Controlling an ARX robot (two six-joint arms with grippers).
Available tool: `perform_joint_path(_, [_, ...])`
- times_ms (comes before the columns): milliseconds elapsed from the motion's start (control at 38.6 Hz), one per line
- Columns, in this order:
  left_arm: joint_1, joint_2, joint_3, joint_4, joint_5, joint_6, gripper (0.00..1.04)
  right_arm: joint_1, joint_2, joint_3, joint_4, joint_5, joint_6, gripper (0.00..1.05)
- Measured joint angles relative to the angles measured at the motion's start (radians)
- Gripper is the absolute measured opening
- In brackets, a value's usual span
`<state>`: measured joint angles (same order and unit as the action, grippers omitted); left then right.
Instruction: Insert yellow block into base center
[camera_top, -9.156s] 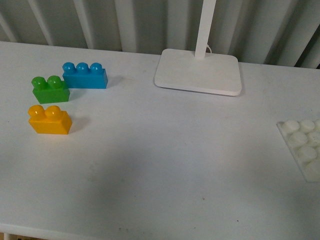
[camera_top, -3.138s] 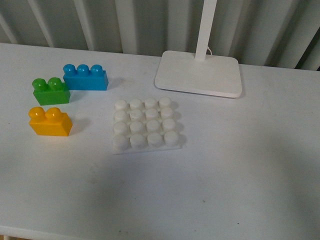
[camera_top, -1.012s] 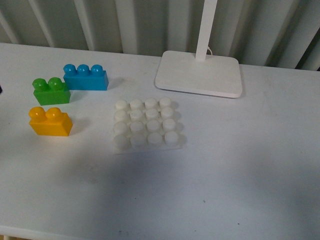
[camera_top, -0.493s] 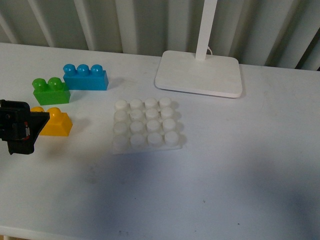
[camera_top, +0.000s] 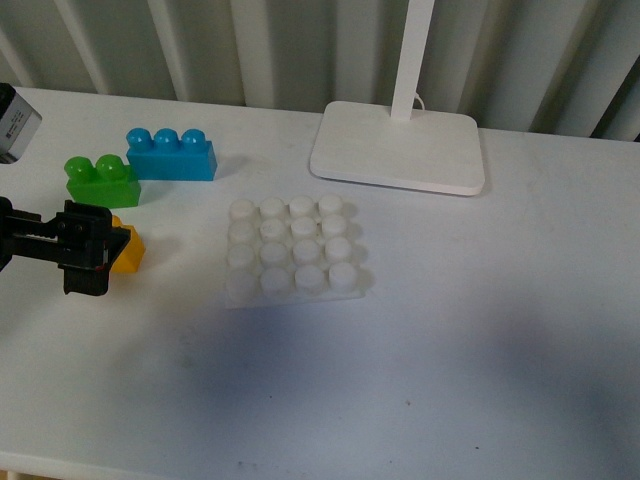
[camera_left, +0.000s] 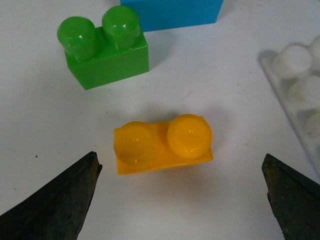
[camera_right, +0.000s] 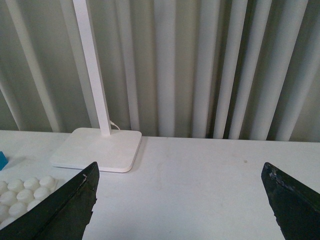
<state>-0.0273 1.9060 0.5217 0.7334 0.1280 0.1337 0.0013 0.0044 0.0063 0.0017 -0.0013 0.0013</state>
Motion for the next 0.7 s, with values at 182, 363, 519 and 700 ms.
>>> perform_joint_path(182, [0.014, 0.02, 0.019, -0.009, -0.005, 0.008, 0.98, 0.0, 0.0, 0.0, 0.0, 0.0, 0.0, 0.95])
perform_joint_path(363, [0.014, 0.055, 0.045, -0.01, -0.006, 0.008, 0.98, 0.0, 0.0, 0.0, 0.0, 0.0, 0.0, 0.95])
perform_joint_path(519, [0.014, 0.071, 0.058, -0.013, -0.008, 0.008, 0.98, 0.0, 0.0, 0.0, 0.0, 0.0, 0.0, 0.95])
perform_joint_path(700, [0.014, 0.082, 0.072, -0.016, -0.009, 0.008, 0.98, 0.0, 0.0, 0.0, 0.0, 0.0, 0.0, 0.95])
